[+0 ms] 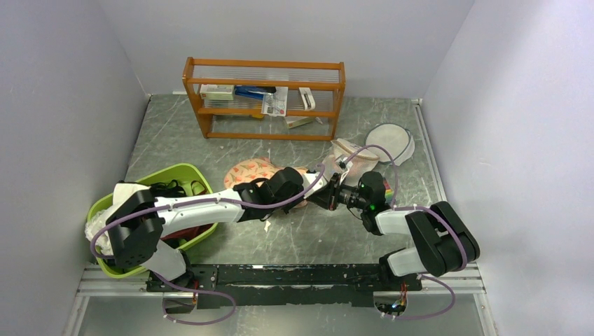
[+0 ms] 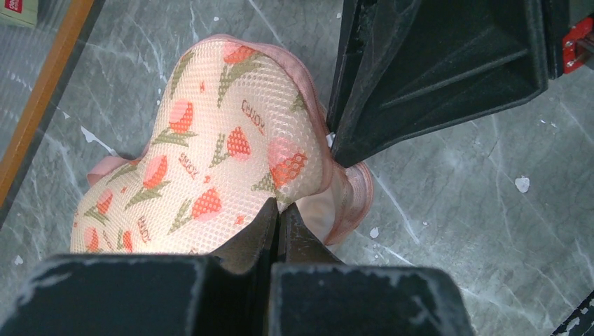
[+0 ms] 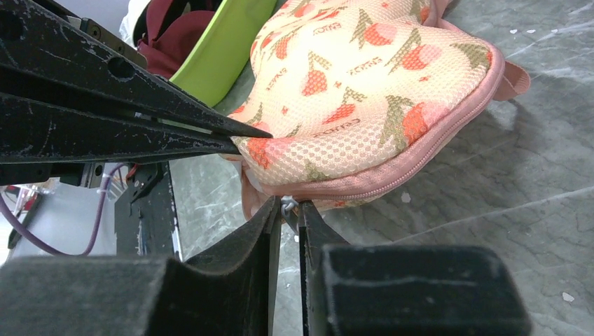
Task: Unzip the laundry bag and remove the bra
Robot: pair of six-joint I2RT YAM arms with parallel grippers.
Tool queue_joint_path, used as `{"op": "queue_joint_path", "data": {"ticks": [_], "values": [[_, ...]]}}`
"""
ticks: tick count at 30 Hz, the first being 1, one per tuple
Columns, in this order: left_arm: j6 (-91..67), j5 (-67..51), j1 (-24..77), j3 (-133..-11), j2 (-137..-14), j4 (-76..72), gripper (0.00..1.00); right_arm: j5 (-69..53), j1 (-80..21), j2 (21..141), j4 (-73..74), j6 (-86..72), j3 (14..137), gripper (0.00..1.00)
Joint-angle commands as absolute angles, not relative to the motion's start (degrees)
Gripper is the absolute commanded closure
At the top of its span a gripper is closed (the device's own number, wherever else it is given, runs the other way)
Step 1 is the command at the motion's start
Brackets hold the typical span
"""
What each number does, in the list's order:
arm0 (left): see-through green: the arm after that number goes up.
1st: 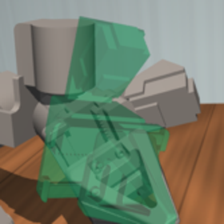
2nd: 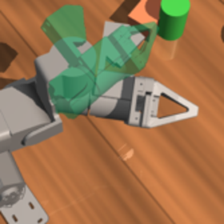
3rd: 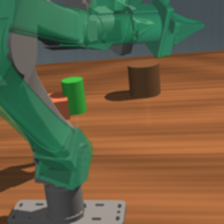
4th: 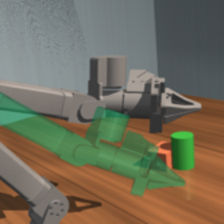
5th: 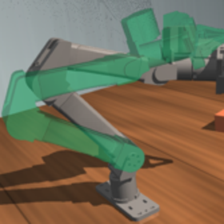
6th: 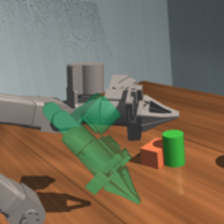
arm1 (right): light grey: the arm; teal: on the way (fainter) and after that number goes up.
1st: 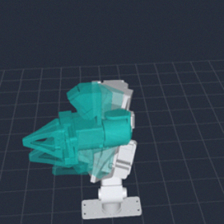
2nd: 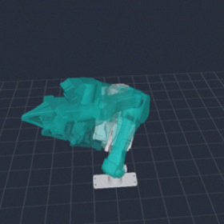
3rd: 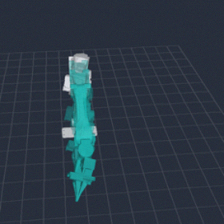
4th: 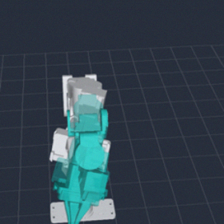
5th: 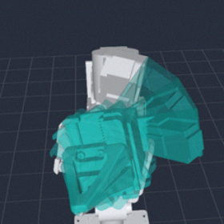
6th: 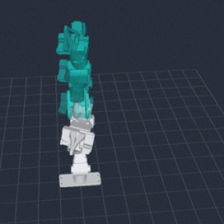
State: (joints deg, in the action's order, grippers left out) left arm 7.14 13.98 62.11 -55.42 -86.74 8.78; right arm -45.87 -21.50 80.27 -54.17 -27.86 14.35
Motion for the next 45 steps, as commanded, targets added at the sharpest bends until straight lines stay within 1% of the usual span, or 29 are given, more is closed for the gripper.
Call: {"op": "queue_joint_path", "data": {"ticks": [1, 7, 8, 11, 14, 15, 17, 18, 20, 22, 29, 35, 36, 45], "values": [[7.9, 14.9, 62.8, -55.3, -84.8, 6.6, 0.93, -46.8, -21.7, 80.3, -56.3, -28.0, 13.6, 0.88], [8.0, 15.0, 62.8, -55.1, -84.4, 6.4, 0.93, -46.7, -21.7, 78.5, -56.2, -28.4, 12.1, 0.88], [8.1, 15.0, 62.8, -55.1, -84.3, 6.4, 0.93, -46.6, -21.7, 78.3, -56.0, -28.3, 12.1, 0.89], [8.2, 15.0, 62.8, -55.1, -84.3, 6.4, 0.93, -46.4, -21.7, 78.1, -55.4, -27.8, 12.2, 0.96], [8.2, 15.3, 62.8, -55.1, -84.4, 6.5, 0.93, -46.4, -21.7, 77.4, -53.8, -27.3, 12.6, 0.97], [8.2, 15.4, 62.8, -55.1, -84.3, 6.4, 0.93, -46.3, -21.7, 76.8, -53.0, -26.9, 12.7, 0.95], [8.2, 15.3, 62.8, -55.0, -84.1, 6.4, 0.93, -45.7, -21.7, 75.7, -51.1, -26.1, 12.8, 0.84], [8.3, 15.3, 62.8, -55.0, -84.1, 6.3, 0.93, -45.4, -21.7, 75.2, -50.5, -25.8, 12.8, 0.83], [8.3, 15.2, 62.9, -54.9, -84.1, 6.3, 0.93, -45.5, -21.7, 74.9, -50.4, -25.8, 12.9, 0.87], [8.2, 15.2, 63.0, -55.0, -84.2, 6.4, 0.93, -45.8, -21.7, 74.9, -50.6, -25.9, 13.0, 0.89], [8.3, 15.5, 62.9, -54.8, -83.9, 6.3, 0.93, -46.3, -21.7, 75.6, -51.4, -26.3, 13.1, 0.88], [8.4, 15.8, 63.0, -54.8, -83.8, 6.4, 0.93, -45.5, -21.6, 74.2, -50.5, -25.8, 12.3, 0.99], [8.5, 15.8, 63.0, -54.7, -83.7, 6.4, 0.93, -45.4, -21.6, 73.9, -49.9, -25.5, 12.3, 1.0], [8.9, 16.3, 63.3, -54.5, -83.2, 6.4, 0.93, -43.8, -21.6, 72.3, -41.8, -20.5, 14.6, 1.0]]}}
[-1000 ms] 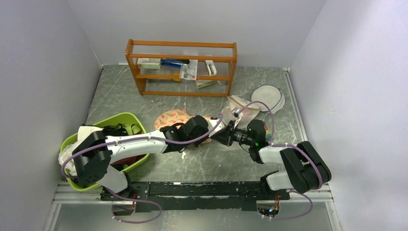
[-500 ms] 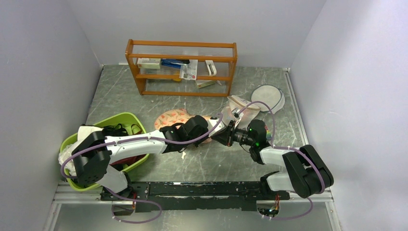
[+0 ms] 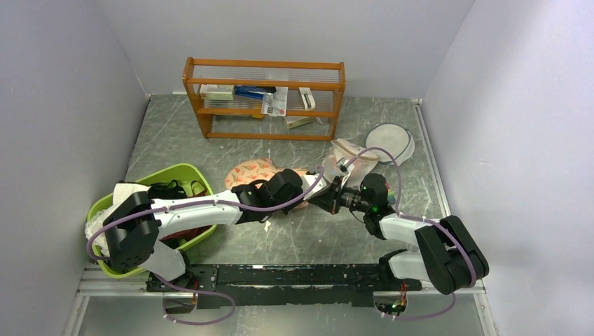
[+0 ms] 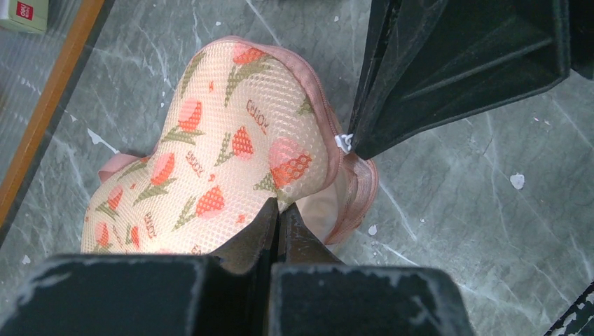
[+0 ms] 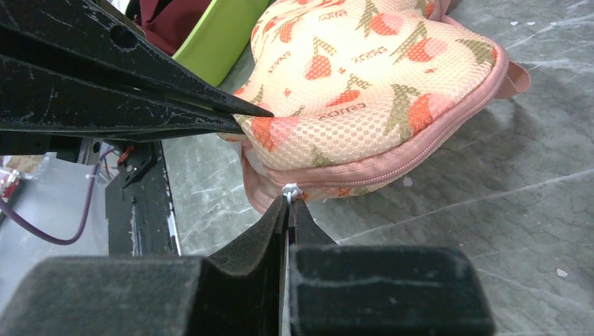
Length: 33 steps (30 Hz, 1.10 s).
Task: Unzip the laundry bag and remove the bra
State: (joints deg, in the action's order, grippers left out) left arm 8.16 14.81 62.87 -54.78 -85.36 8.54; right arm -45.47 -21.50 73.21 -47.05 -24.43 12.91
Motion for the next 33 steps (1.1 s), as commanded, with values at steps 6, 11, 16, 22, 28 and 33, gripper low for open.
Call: {"op": "queue_joint_path", "data": {"ticks": [6, 11, 16, 22, 28, 33], "values": [[9.4, 16.9, 63.5, -54.2, -82.7, 6.5, 0.93, -36.6, -21.6, 70.5, -34.1, -16.0, 16.8, 1.0], [9.7, 16.0, 63.6, -54.5, -83.2, 7.0, 0.93, -29.3, -21.6, 70.4, -32.6, -16.7, 17.8, 1.0], [10.0, 14.9, 63.7, -54.9, -84.0, 7.8, 0.93, -21.3, -21.6, 71.5, -28.5, -17.0, 21.4, 1.0], [9.4, 12.7, 63.9, -56.3, -85.3, 9.5, 0.86, -24.6, -21.7, 71.9, -28.0, -20.2, 23.2, 1.0], [2.7, 7.8, 63.8, -59.2, -85.2, 12.0, 0.5, -27.2, -26.9, 68.0, -30.6, -27.7, 19.0, 1.0], [-10.5, 7.8, 63.8, -59.4, -82.4, 16.9, 0.4, -24.9, -33.5, 64.2, -30.2, -33.4, 16.8, 1.0]]}}
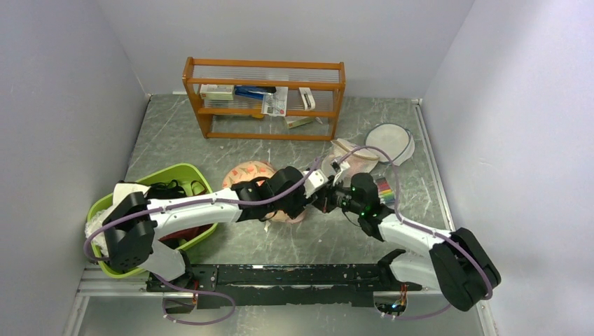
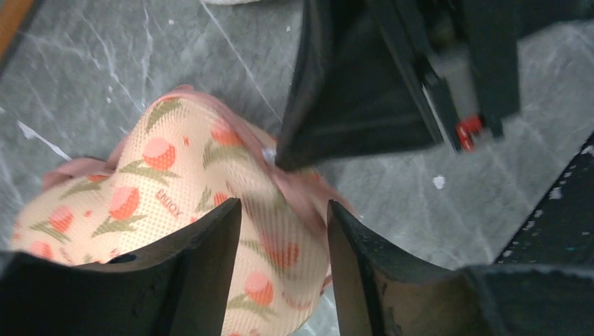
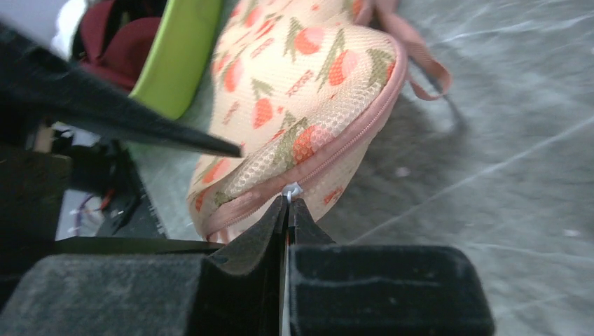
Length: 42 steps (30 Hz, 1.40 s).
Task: Unzip the laundry bag and remove the bra
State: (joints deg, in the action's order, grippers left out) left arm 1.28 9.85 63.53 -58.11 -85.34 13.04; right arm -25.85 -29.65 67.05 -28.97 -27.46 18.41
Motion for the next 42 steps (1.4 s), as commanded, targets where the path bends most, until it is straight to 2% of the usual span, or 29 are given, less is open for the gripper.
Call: {"op": "queue_joint_path", "data": {"ticks": [1, 5, 7, 9, 17, 23, 26, 28, 33, 42], "values": [[-13.8, 7.9, 63.8, -58.4, -81.0, 17.4, 0.39, -24.3, -34.6, 63.6, -29.4, -34.6, 16.6, 1.0], [-27.0, 7.1, 63.8, -54.1, -76.2, 19.5, 0.32, -23.0, -37.5, 59.8, -24.0, -37.1, 15.6, 1.0], [-29.6, 4.6, 63.9, -52.2, -74.4, 19.3, 0.24, -23.0, -37.8, 57.7, -21.7, -38.2, 14.9, 1.0], [-30.5, 4.2, 64.2, -51.3, -73.0, 20.5, 0.22, -24.3, -37.9, 56.3, -20.5, -38.8, 14.1, 1.0], [-28.5, 3.3, 65.7, -51.6, -73.5, 23.8, 0.22, -26.5, -38.4, 53.1, -18.7, -36.8, 12.8, 1.0], [-29.4, 12.0, 66.7, -54.0, -77.1, 25.7, 0.27, -21.5, -38.8, 50.4, -24.1, -35.2, 8.6, 1.0], [-29.9, 14.6, 67.0, -55.5, -79.6, 27.9, 0.28, -23.8, -39.3, 51.0, -30.0, -36.6, 7.0, 1.0], [-30.0, 13.9, 67.1, -55.2, -80.0, 26.7, 0.23, -24.2, -40.2, 52.0, -32.8, -37.3, 6.0, 1.0], [-30.3, 12.1, 67.5, -54.3, -80.0, 23.8, 0.22, -25.7, -41.4, 54.8, -31.1, -35.0, 7.8, 1.0], [-29.4, 11.4, 68.1, -56.0, -85.1, 23.0, 0.27, -25.4, -42.9, 56.9, -34.1, -36.6, 7.9, 1.0]]}}
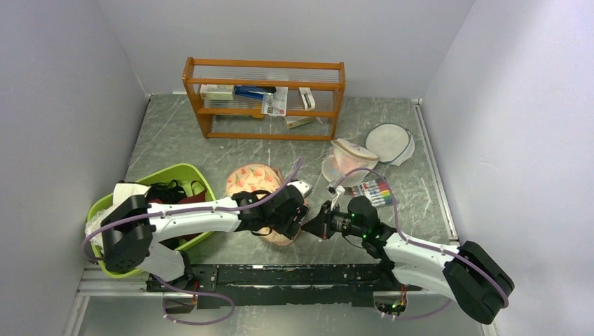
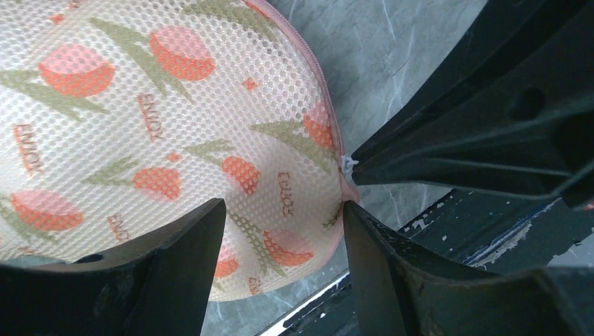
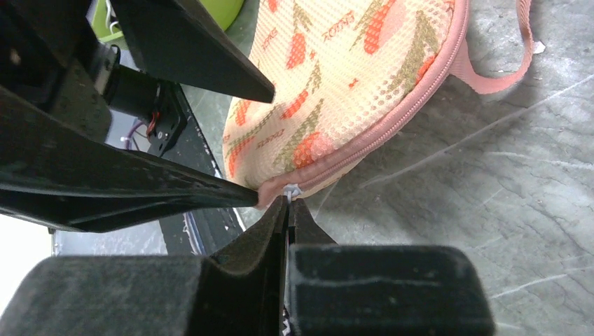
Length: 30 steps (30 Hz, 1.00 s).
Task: Unzip the laundry bag and remove the bra
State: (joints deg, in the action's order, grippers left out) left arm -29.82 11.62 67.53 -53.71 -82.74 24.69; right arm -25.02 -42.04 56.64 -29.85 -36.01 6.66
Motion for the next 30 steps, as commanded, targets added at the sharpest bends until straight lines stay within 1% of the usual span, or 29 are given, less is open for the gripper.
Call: {"op": "queue_joint_path", "data": {"ticks": [1, 3, 6, 8, 9, 10, 13, 15, 19, 25, 30], "values": [[-29.2, 11.7, 68.3, -56.1, -85.5, 23.2, 0.28, -25.5, -43.0, 56.9, -34.4, -36.8, 8.0, 1.0], [-28.9, 12.7, 68.7, -56.0, -85.6, 23.8, 0.33, -25.3, -43.2, 57.2, -34.1, -36.7, 8.3, 1.0], [-28.5, 15.6, 68.7, -55.6, -84.8, 26.1, 0.47, -23.4, -43.3, 57.2, -31.2, -35.6, 9.1, 1.0], [-28.4, 17.1, 68.7, -54.9, -83.7, 27.2, 0.57, -22.2, -43.3, 57.1, -29.8, -34.8, 9.5, 1.0], [-28.4, 17.6, 68.7, -54.4, -83.1, 27.6, 0.66, -21.3, -43.2, 57.3, -29.1, -34.3, 9.7, 1.0], [-28.3, 17.9, 68.7, -53.8, -82.8, 27.9, 0.72, -20.6, -43.2, 57.5, -28.3, -34.0, 10.1, 1.0], [-28.1, 17.8, 68.7, -51.8, -82.2, 28.2, 0.79, -19.7, -43.2, 59.2, -27.0, -32.9, 11.4, 1.0], [-29.0, 17.3, 68.7, -49.9, -81.7, 27.8, 0.87, -18.7, -43.2, 60.6, -25.5, -32.1, 13.0, 1.0], [-30.6, 15.4, 68.7, -46.3, -80.8, 24.7, 0.93, -13.9, -43.0, 62.3, -23.9, -31.8, 14.8, 1.0], [-32.6, 14.4, 68.7, -41.9, -79.2, 22.3, 0.93, -10.4, -41.7, 67.7, -23.6, -30.1, 18.6, 1.0], [-33.6, 15.2, 68.7, -40.1, -78.2, 22.8, 0.93, -13.5, -37.5, 77.0, -24.8, -27.7, 24.6, 1.0]]}}
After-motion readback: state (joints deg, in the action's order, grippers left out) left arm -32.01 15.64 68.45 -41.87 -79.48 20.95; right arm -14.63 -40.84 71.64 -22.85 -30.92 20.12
